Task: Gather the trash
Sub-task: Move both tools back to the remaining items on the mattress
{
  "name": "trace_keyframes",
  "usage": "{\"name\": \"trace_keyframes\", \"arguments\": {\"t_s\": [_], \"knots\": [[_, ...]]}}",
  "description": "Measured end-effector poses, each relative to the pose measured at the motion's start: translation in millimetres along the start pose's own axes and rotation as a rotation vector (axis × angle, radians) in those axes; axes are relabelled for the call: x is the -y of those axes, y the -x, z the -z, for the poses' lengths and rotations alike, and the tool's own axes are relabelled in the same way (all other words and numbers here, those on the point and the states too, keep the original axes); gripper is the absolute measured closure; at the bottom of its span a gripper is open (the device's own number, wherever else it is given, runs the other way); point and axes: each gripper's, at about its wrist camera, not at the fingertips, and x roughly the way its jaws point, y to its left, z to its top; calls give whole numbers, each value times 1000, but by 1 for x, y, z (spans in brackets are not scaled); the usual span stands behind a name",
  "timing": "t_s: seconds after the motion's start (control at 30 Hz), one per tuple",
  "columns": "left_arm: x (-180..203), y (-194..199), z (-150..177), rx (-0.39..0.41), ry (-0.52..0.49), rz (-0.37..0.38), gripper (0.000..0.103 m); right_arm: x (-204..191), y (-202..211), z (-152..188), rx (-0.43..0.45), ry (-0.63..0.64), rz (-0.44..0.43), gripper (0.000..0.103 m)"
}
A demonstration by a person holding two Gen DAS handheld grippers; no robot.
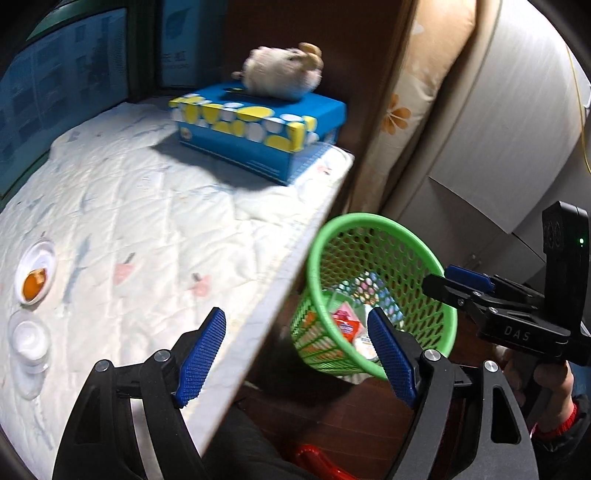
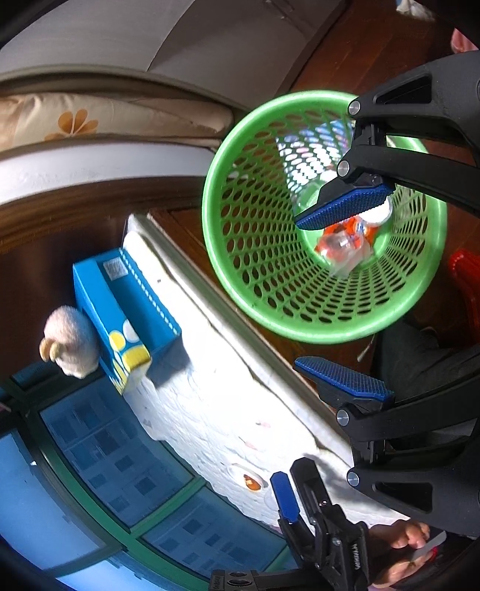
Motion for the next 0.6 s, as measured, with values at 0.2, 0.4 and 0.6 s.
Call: {"name": "trace_keyframes", "arguments": {"t_s": [0.2, 0.4, 0.6], "knots": [[-48, 23, 4, 41, 67, -117, 27, -35, -14, -6, -18, 57, -46, 32], [-107, 49, 12, 77, 167, -241, 27, -69, -29, -12, -35, 102, -92, 32], [-168, 62, 23, 83, 259, -377, 22, -98, -44, -13, -60, 149, -128, 32]]}}
